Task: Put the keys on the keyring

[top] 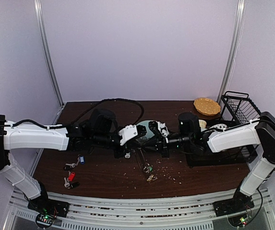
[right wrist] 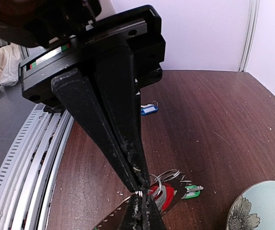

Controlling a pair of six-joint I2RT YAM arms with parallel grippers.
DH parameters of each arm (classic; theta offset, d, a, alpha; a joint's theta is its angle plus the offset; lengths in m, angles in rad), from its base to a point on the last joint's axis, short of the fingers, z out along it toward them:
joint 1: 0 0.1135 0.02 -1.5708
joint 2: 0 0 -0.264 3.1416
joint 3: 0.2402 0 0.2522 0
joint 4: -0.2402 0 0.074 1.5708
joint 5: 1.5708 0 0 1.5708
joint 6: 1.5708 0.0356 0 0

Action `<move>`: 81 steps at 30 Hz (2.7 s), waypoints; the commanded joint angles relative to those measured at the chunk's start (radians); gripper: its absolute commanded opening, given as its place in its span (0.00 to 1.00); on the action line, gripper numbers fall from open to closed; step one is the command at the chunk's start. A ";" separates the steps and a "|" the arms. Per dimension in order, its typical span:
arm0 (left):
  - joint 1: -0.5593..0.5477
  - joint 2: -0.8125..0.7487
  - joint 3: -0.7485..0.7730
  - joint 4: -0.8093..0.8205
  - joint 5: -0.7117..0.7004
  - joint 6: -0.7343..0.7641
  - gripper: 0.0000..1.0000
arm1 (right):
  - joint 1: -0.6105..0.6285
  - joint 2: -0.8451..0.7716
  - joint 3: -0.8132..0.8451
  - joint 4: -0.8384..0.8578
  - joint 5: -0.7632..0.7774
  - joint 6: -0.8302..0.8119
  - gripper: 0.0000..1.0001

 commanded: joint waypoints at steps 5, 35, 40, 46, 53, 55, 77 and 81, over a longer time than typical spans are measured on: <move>0.070 -0.061 -0.068 0.127 0.176 -0.072 0.31 | 0.001 -0.028 -0.043 0.069 -0.006 0.035 0.00; 0.076 -0.030 0.029 0.076 0.257 -0.063 0.09 | 0.008 -0.060 -0.103 0.357 -0.025 0.217 0.00; 0.077 -0.018 0.021 0.067 0.260 -0.058 0.10 | 0.009 -0.067 -0.106 0.339 -0.019 0.202 0.00; 0.078 -0.021 0.008 0.057 0.310 -0.058 0.13 | 0.009 -0.063 -0.103 0.323 -0.016 0.191 0.00; 0.078 0.030 0.058 -0.045 0.175 -0.019 0.20 | 0.009 -0.066 -0.091 0.292 -0.006 0.173 0.00; 0.077 0.019 0.049 -0.030 0.149 -0.019 0.21 | 0.011 -0.069 -0.089 0.280 -0.001 0.161 0.00; 0.058 -0.019 0.116 -0.104 0.056 -0.009 0.00 | 0.023 -0.161 -0.036 -0.014 0.160 -0.099 0.26; 0.040 -0.030 0.133 -0.114 0.030 -0.007 0.00 | 0.037 -0.144 -0.016 -0.039 0.165 -0.127 0.22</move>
